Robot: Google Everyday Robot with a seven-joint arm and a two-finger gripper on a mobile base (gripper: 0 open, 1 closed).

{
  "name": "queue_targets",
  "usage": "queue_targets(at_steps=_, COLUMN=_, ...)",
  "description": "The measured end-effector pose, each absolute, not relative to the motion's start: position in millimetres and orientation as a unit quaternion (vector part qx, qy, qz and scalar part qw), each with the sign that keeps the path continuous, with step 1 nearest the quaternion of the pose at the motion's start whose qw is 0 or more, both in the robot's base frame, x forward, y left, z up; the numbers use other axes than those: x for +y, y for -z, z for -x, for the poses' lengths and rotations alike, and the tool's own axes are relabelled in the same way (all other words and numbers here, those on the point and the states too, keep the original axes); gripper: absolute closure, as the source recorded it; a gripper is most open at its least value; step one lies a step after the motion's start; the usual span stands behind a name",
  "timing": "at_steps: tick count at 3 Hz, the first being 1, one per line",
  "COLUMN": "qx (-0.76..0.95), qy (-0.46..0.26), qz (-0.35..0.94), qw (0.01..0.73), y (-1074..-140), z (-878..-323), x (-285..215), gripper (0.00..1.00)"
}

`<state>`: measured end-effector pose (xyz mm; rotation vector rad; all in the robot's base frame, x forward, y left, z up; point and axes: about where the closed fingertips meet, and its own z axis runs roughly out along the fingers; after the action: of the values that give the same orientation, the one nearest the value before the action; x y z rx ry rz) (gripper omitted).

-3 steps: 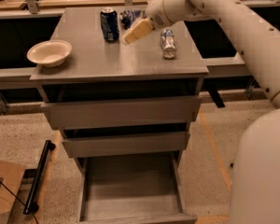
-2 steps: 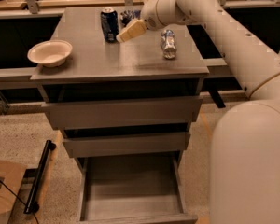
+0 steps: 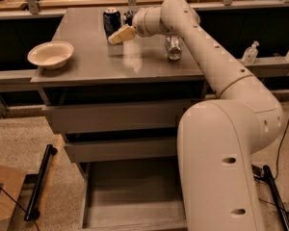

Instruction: Place pepsi can into bottom drawer

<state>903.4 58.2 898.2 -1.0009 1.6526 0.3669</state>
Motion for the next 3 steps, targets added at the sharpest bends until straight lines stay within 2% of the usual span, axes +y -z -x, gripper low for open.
queue_targets(at_steps=2, qx=0.682, qy=-0.203, qz=0.414, qw=0.568, y=-889.0, z=-930.5, x=121.8, gripper=0.00)
queue_targets(at_steps=3, qx=0.671, qy=-0.223, qz=0.407, qw=0.579, y=-895.2, z=-935.9, x=142.8, gripper=0.18)
